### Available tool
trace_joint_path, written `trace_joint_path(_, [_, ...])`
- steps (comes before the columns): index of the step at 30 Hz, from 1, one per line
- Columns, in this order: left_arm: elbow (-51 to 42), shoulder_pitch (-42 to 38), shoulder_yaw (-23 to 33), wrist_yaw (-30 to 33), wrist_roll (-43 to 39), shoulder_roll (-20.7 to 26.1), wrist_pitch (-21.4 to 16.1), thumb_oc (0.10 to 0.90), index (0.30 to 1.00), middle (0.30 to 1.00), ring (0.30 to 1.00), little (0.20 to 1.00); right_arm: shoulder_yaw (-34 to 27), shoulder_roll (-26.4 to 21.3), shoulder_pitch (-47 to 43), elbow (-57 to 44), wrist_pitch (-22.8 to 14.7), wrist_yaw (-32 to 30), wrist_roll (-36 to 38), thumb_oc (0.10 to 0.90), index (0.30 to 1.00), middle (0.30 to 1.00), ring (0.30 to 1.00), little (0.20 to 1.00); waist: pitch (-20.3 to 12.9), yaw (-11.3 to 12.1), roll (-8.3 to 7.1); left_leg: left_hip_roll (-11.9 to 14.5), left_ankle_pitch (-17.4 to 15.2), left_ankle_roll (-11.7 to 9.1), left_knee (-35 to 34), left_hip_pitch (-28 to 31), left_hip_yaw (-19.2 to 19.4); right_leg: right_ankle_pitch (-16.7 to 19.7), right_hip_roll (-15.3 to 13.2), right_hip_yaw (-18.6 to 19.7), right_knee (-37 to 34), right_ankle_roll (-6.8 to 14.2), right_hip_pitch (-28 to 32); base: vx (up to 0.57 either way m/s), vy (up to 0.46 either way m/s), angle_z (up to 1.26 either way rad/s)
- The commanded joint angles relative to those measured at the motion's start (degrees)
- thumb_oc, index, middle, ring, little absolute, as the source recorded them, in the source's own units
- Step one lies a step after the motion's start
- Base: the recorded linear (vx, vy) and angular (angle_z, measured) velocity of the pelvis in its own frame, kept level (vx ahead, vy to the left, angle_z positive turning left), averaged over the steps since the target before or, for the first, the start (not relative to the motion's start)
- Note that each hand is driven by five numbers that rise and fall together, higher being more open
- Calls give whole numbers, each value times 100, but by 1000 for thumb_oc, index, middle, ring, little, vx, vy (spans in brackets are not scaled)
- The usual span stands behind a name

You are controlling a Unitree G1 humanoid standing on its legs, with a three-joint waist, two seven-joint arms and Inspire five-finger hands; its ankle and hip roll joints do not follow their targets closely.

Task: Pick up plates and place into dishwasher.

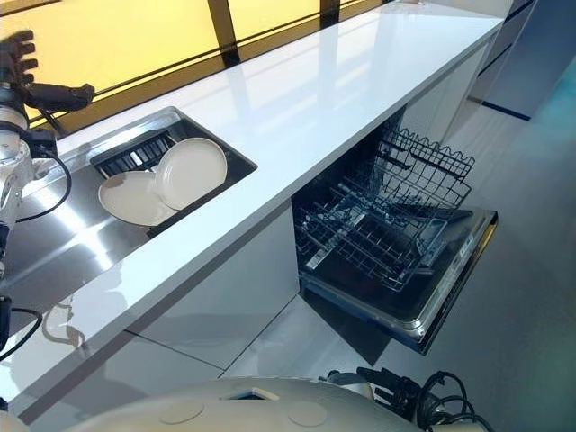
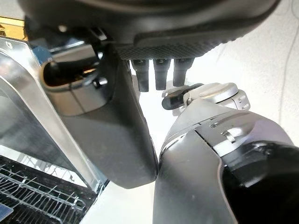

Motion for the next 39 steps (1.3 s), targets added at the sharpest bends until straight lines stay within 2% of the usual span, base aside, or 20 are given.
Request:
trace_joint_path(1, [310,-1283,97,-245,-167,231,-133,800,900,900,900,900,75,-331,-47,165,-62,119,-267,800,900,900,900,900,-8,-185,384,-457,-764,257,469,-189,3,-740,76,74,901,494,-290,97,130,-20])
trace_joint_path(5, [571,-1170,212,-453,-336,168,5,800,900,900,900,900,61,-397,-22,143,-80,146,-362,800,900,900,900,900,41,-240,398,-493,-813,279,514,-189,38,-764,35,97,1016,528,-364,92,135,-15])
trace_joint_path(11, [1168,-1061,270,-802,-275,353,-64,800,900,900,900,900,27,-564,26,79,-88,268,-463,800,900,900,900,900,109,-309,396,-549,-851,312,570,-228,39,-798,-16,128,1199,578,-489,92,127,-6])
trace_joint_path(22, [1341,-684,401,-1168,47,299,12,800,900,900,900,900,94,-672,78,-236,-24,358,-504,800,900,900,900,900,316,-325,284,-633,-979,349,856,-390,93,-751,-132,204,1290,654,-639,62,103,-4])
trace_joint_path(26, [1346,-503,499,-1345,-108,272,-301,800,900,900,900,900,61,-724,171,-305,-79,379,-576,800,900,900,900,900,380,-346,246,-643,-984,338,917,-452,141,-712,-156,214,1289,680,-689,52,74,-8])
trace_joint_path(31, [1296,-112,733,-1223,-42,157,-868,800,900,900,900,900,-3,-798,280,-370,-98,474,-663,800,900,900,900,900,477,-359,181,-660,-1014,348,992,-498,166,-682,-185,255,1308,707,-735,65,66,-4])
trace_joint_path(39, [1080,242,888,-999,113,-29,-1196,800,900,900,900,900,26,-856,425,-544,-115,563,-619,800,900,900,900,900,676,-382,117,-672,-936,365,892,-603,155,-600,-169,381,1265,738,-873,23,44,-2])
